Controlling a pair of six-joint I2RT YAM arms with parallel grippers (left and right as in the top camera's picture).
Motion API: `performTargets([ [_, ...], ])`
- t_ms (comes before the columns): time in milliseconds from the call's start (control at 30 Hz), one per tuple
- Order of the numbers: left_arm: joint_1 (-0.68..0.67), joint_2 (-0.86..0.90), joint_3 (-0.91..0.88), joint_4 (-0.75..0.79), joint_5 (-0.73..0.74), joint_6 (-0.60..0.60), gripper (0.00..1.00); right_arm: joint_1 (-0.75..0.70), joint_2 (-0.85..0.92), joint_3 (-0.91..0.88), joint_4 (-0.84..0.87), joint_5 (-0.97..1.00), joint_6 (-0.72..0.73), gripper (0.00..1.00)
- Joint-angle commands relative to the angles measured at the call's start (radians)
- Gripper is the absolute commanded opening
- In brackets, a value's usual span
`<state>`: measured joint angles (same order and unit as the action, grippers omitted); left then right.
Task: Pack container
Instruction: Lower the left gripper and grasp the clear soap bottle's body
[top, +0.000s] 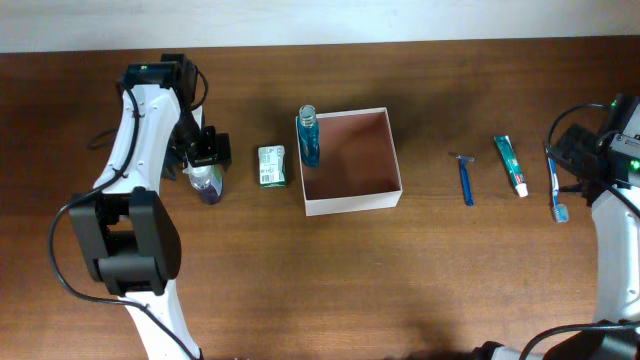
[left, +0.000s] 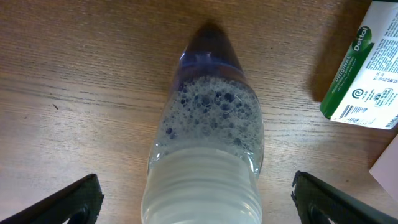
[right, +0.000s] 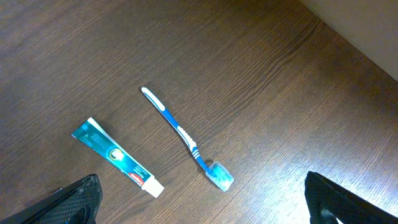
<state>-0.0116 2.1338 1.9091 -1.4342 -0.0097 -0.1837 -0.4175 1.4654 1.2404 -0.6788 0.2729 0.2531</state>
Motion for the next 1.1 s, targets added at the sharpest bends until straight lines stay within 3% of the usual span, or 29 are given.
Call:
performTargets([
  [0, 0.002, 0.002, -0.005, 0.002, 0.014, -0.013, 0.94, -0.003, 0.002, 0.009, 0.003, 0.020, -0.006, 0.98],
  [267, 0.002, 0.003, -0.007, -0.006, 0.015, -0.013, 0.60, -0.003, 0.002, 0.009, 0.003, 0.020, -0.006, 0.99],
  [567, 0.002, 0.003, -0.007, -0.010, 0.015, -0.013, 0.37, -0.003, 0.002, 0.009, 0.003, 0.020, -0.006, 0.98],
  [1067, -0.001, 0.002, -0.003, 0.005, 0.014, -0.013, 0.23, -0.003, 0.002, 0.009, 0.003, 0.020, -0.006, 0.98],
])
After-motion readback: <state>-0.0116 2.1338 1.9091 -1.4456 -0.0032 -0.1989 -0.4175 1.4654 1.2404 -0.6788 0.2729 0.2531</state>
